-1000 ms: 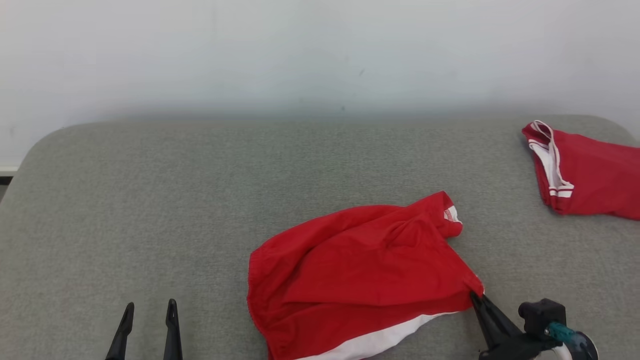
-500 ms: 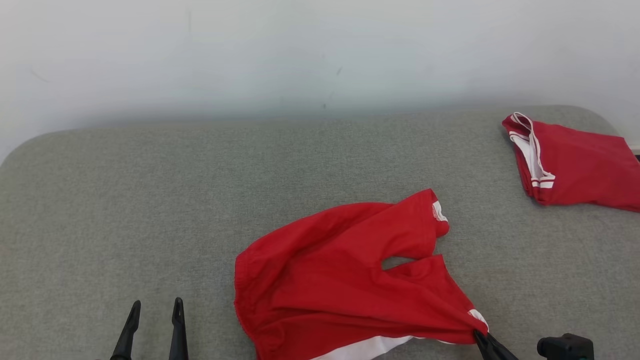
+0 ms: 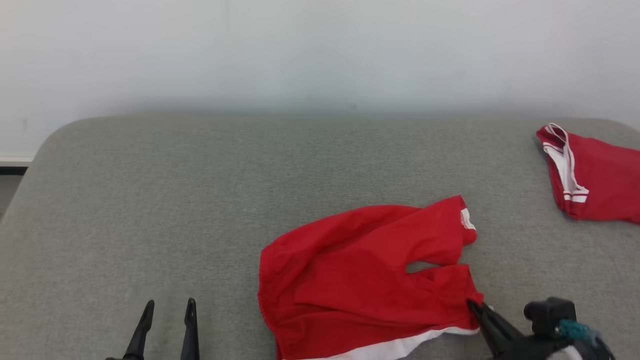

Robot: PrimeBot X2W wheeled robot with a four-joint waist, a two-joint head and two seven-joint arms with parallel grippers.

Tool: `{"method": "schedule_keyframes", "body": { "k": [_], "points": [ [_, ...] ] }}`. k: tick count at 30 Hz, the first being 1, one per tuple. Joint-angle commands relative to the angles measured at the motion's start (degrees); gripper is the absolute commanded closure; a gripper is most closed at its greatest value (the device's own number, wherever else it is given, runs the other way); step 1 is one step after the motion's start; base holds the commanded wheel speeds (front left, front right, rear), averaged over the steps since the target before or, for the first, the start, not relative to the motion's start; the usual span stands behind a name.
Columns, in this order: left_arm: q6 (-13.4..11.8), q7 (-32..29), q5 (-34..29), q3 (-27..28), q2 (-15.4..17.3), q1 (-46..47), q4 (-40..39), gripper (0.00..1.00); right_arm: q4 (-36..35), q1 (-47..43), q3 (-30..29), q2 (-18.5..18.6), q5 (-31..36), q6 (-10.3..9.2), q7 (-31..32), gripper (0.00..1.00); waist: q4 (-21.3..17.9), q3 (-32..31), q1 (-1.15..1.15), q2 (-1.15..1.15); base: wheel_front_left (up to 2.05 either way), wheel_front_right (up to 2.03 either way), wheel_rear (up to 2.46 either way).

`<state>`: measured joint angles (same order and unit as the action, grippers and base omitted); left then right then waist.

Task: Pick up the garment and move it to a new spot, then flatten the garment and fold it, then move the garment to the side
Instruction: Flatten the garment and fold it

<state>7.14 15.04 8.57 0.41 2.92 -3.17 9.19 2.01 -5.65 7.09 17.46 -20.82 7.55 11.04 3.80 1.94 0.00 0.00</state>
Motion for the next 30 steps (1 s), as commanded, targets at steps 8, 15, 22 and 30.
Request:
{"method": "schedule_keyframes", "body": {
  "k": [8, 15, 22, 30],
  "points": [
    [-0.4, 0.2, 0.1, -1.3, -0.1, 0.9, 0.7, 0.0, 15.5, 12.5, 1.8, 0.8, -0.9, -0.16, -5.2, 1.0, 4.2, -0.3, 0.0, 0.0, 0.0, 0.0, 0.0],
    [-0.4, 0.2, 0.3, -1.9, -0.1, 0.7, 1.0, 0.0, 29.5, 20.8, 3.8, 0.3, -0.1, -0.16, -11.5, 1.0, 5.6, -0.4, 0.0, 0.0, 0.0, 0.0, 0.0],
    [-0.8, 0.2, 0.3, -1.8, -0.1, -0.2, 0.9, 0.0, 36.8, 24.0, 6.7, 0.0, -0.6, -0.16, -17.4, 0.0, 4.7, -1.4, 0.0, 0.0, 0.0, 0.0, 0.0],
    [-1.0, 0.2, 0.0, -0.9, 0.0, -1.4, 0.1, 0.0, 34.9, 21.7, 7.8, 1.7, -2.5, -0.16, -22.8, 0.0, 2.4, -2.3, 0.0, 0.0, 0.0, 0.0, 0.0]
  ]
}}
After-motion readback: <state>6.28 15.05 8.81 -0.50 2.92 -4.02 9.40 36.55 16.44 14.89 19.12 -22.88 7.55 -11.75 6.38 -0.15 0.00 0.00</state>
